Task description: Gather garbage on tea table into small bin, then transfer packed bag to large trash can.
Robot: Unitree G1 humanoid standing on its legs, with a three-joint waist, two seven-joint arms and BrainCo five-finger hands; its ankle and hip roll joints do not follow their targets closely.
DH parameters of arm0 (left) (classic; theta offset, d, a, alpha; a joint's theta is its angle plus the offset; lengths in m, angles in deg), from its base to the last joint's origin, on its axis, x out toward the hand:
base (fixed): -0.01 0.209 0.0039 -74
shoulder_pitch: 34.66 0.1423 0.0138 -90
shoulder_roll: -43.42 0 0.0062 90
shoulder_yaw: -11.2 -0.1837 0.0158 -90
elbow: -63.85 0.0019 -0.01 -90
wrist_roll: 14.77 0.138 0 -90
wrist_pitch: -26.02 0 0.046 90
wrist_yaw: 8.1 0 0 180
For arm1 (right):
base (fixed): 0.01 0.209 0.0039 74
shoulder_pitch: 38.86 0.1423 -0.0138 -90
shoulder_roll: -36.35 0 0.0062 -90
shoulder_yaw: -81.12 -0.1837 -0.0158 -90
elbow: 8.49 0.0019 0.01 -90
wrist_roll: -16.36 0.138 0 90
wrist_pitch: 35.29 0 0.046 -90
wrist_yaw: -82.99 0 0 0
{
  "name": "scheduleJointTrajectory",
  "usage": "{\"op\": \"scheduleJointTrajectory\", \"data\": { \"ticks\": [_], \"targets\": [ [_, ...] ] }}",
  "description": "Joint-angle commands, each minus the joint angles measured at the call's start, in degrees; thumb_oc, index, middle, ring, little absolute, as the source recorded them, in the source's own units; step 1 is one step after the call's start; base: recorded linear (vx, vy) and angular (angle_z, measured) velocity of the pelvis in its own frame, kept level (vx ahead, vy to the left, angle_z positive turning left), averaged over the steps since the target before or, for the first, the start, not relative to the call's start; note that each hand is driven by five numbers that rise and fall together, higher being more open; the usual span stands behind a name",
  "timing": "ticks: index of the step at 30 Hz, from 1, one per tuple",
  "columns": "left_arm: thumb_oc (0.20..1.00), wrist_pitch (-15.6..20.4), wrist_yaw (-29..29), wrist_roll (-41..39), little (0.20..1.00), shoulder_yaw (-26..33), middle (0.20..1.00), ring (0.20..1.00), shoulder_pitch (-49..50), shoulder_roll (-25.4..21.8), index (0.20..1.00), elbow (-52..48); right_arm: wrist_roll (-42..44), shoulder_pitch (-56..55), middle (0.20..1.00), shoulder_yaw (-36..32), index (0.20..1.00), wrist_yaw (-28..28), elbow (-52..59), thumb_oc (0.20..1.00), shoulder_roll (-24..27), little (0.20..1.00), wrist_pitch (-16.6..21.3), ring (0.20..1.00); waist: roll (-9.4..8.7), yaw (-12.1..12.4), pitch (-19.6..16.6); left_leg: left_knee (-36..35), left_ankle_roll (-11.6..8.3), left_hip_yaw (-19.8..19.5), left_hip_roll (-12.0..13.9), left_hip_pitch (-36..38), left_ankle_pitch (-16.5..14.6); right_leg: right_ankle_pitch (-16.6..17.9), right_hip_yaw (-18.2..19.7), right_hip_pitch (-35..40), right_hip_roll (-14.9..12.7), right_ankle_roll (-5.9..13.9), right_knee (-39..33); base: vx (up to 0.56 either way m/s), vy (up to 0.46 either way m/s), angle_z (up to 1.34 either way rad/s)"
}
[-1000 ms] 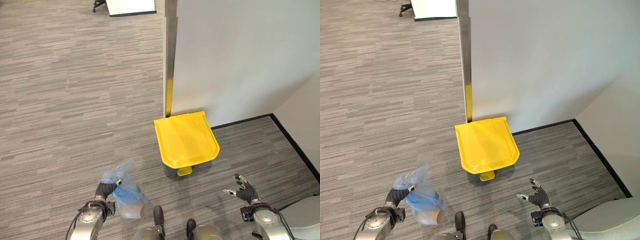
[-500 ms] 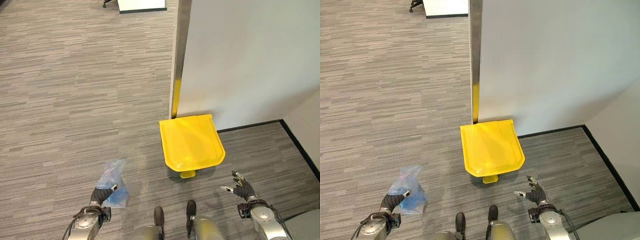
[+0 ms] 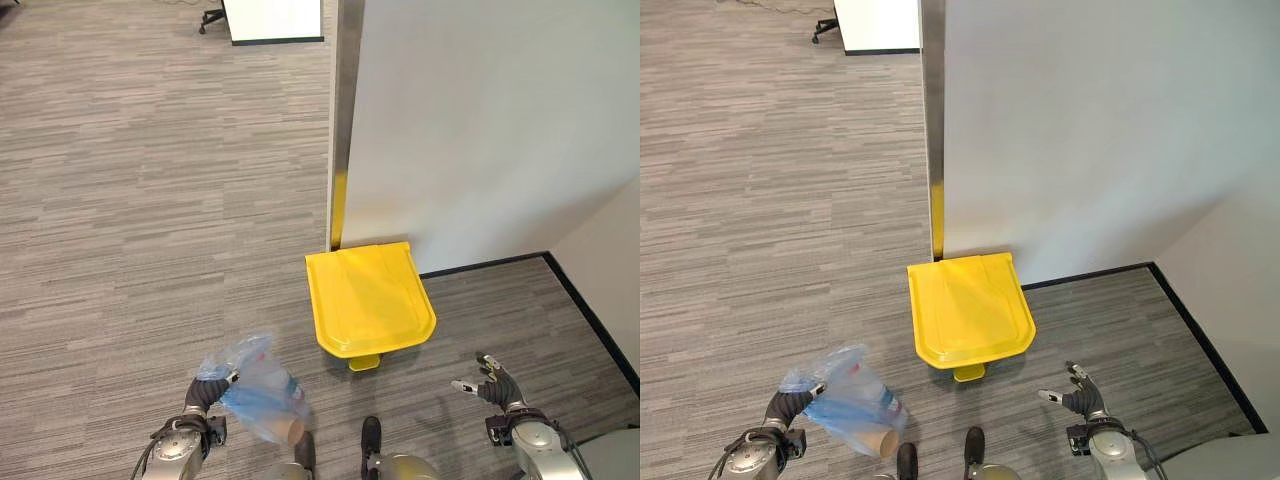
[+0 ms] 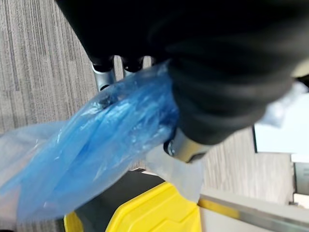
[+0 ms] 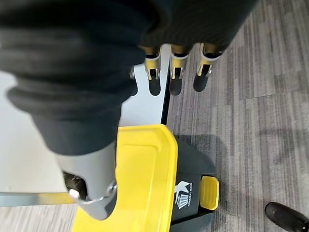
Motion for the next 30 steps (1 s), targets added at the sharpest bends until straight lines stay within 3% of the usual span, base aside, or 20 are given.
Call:
{"op": "scheduleJointTrajectory", "data": {
  "ticks": [1, 2, 3, 6, 9, 12, 13, 14, 15, 18, 21, 30],
  "targets": [
    [0.2, 2.6, -0.6, 0.3, 0.2, 2.7, 0.2, 0.2, -2.1, -3.7, 0.2, -3.3, 0.6, 2.5, 1.0, 0.6, 1.0, -0.9, 1.5, 1.0, 0.3, 1.0, 1.9, 1.0, -1.25, 0.6, 1.6, 9.6, 1.26, -2.4, -3.2, -1.2, -11.4, -8.2, 1.9, -1.5, -4.6, 6.38, 12.6, 0.02, 0.206, -0.21],
    [0.2, 2.6, -0.9, 0.5, 0.2, 2.7, 0.2, 0.2, -2.5, -3.8, 0.2, -2.9, 0.9, 2.8, 1.0, 0.6, 1.0, -1.1, 2.0, 1.0, 0.1, 1.0, 1.9, 1.0, -0.84, 0.3, 2.5, 9.8, 1.62, -2.5, -3.6, -0.6, -12.1, -7.4, 1.9, -4.4, -4.8, 6.59, 17.0, 0.11, 0.173, -0.1],
    [0.2, 2.7, -1.0, 0.3, 0.2, 2.7, 0.2, 0.2, -2.7, -3.6, 0.2, -3.0, 0.9, 3.1, 1.0, 0.6, 1.0, -1.3, 2.2, 1.0, 0.2, 1.0, 1.9, 1.0, -0.51, 0.0, 3.3, 9.0, 1.73, -2.7, -4.1, 1.7, -13.0, -5.7, 0.4, -7.9, -5.1, 6.09, 16.7, 0.18, 0.132, -0.12],
    [0.2, 2.9, -1.0, 0.2, 0.2, 2.9, 0.2, 0.2, -2.7, -3.6, 0.2, -2.8, 1.1, 3.2, 1.0, 0.3, 1.0, -1.5, 2.1, 1.0, 0.5, 1.0, 1.8, 1.0, -0.16, -1.2, 4.1, 7.2, 1.43, -3.5, -4.8, 5.5, -13.9, -2.3, -3.0, -11.8, -5.8, 6.71, 10.7, 0.23, 0.019, -0.05],
    [0.2, 3.2, -1.2, 0.0, 0.2, 3.0, 0.2, 0.2, -3.8, -3.6, 0.2, -1.9, 1.2, 2.9, 1.0, -0.3, 1.0, -1.8, 2.1, 1.0, 0.7, 1.0, 1.7, 1.0, -0.31, -2.8, 4.9, 8.0, 0.68, -5.3, -5.3, 7.4, -15.4, -1.0, -4.4, -13.5, -5.1, 7.71, 3.3, 0.24, -0.034, 0.36],
    [0.2, 3.4, -1.2, 0.4, 0.2, 2.7, 0.2, 0.2, -4.5, -3.4, 0.2, -1.8, 1.4, 2.3, 1.0, -1.2, 1.0, -2.3, 1.8, 1.0, 1.2, 1.0, 1.8, 1.0, -0.39, -4.3, 4.9, 9.3, 0.24, -7.8, -5.9, 8.9, -17.4, 0.8, -3.0, -15.0, -4.3, 8.3, 0.9, 0.27, -0.085, 0.66],
    [0.2, 3.6, -1.4, 0.6, 0.2, 2.3, 0.2, 0.2, -5.0, -3.4, 0.2, -2.1, 2.3, 1.4, 1.0, -2.4, 1.0, -2.6, 1.8, 1.0, 1.4, 1.0, 1.8, 1.0, -0.91, -5.0, 4.4, 9.7, -0.09, -10.1, -6.7, 9.8, -19.1, 1.9, 0.6, -14.3, -4.2, 7.75, -0.7, 0.32, -0.158, 0.54],
    [0.2, 3.6, -1.3, 0.7, 0.2, 2.3, 0.2, 0.2, -5.3, -3.3, 0.2, -1.9, 2.4, 1.2, 1.0, -2.8, 1.0, -2.6, 1.7, 1.0, 1.6, 1.0, 1.8, 1.0, -0.97, -5.1, 3.9, 10.3, -0.39, -11.1, -6.5, 10.2, -20.0, 2.8, 1.3, -14.2, -4.5, 7.66, -0.6, 0.52, -0.316, 1.25],
    [0.2, 3.6, -1.3, -0.4, 0.2, 1.8, 0.2, 0.2, -5.6, -2.8, 0.2, -1.0, 4.0, 1.3, 1.0, -4.8, 1.0, -3.6, 0.9, 1.0, 2.5, 1.0, 2.3, 1.0, -0.88, -6.1, 3.1, 11.8, -1.4, -11.9, -4.9, 11.0, -21.7, 3.6, 1.2, -14.9, -5.2, 7.03, 3.1, 0.45, -0.284, 1.31],
    [0.2, 3.9, -1.4, -0.4, 0.2, 1.7, 0.2, 0.2, -6.2, -2.6, 0.2, -0.1, 6.3, 1.5, 1.0, -6.6, 1.0, -4.2, 0.9, 1.0, 2.8, 1.0, 2.9, 1.0, -0.15, -7.2, 1.8, 9.9, -1.92, -11.3, -3.1, 11.4, -21.1, 3.9, 0.2, -14.7, -4.4, 6.81, 2.6, 0.18, -0.129, 0.88],
    [0.2, 4.0, -1.4, -0.7, 0.2, 2.1, 0.2, 0.2, -6.4, -2.7, 0.2, -0.1, 7.1, 2.2, 1.0, -6.3, 1.0, -4.4, 0.6, 1.0, 2.8, 1.0, 3.3, 1.0, 0.22, -7.1, 1.4, 8.4, -1.69, -10.7, -2.7, 11.1, -20.7, 4.2, 0.0, -15.5, -3.5, 6.91, 1.6, 0.0, -0.01, -0.05],
    [0.2, 4.0, 0.5, -0.5, 0.2, 0.4, 0.2, 0.2, -5.3, -1.2, 0.2, -1.5, 11.9, 8.6, 1.0, 1.9, 1.0, -0.2, 2.1, 1.0, -2.0, 1.0, 3.6, 1.0, 0.68, -4.1, 2.1, 6.0, 0.19, -10.8, -5.2, 12.3, -20.3, 6.0, 1.2, -16.5, -3.2, 7.91, 0.8, -0.03, 0.034, -0.25]
  ]
}}
